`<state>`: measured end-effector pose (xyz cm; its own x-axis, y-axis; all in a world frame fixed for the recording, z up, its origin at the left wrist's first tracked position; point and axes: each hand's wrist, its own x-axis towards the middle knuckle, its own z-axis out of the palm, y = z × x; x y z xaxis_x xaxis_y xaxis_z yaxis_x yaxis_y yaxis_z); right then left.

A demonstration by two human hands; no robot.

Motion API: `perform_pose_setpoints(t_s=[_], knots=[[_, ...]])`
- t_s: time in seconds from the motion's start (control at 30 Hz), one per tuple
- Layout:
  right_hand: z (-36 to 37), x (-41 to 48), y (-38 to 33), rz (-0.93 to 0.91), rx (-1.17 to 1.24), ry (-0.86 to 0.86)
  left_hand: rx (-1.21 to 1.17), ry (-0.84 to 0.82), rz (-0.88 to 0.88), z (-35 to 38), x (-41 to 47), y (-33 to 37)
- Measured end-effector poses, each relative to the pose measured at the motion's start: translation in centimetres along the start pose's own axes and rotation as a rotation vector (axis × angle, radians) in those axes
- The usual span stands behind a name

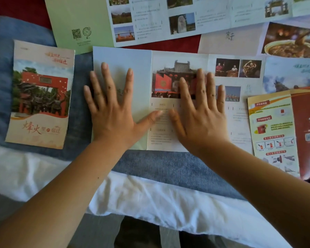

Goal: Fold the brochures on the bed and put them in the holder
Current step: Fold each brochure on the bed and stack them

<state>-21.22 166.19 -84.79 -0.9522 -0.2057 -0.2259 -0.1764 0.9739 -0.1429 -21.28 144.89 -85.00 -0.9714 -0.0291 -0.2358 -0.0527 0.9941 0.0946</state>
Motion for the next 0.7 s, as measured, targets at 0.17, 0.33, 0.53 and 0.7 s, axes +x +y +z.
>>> perform_pose_setpoints(t_s=[0.17,0.33,0.53,0.7], knots=[[1.1,1.3,-1.0,-0.003,0.037,0.043,-0.162,-0.017,-0.007,-0.3,0.2,0.0],[1.1,1.3,-0.9,-0.016,0.07,0.061,-0.257,-0.009,0.014,-0.7,0.0,1.0],[-0.3,0.6,2.4,-0.118,0.214,0.062,-0.173,-0.008,-0.002,-0.2,0.1,1.8],[-0.8,-2.0,6.5,-0.005,0.075,-0.031,-0.121,0.001,0.006,0.1,0.0,1.4]])
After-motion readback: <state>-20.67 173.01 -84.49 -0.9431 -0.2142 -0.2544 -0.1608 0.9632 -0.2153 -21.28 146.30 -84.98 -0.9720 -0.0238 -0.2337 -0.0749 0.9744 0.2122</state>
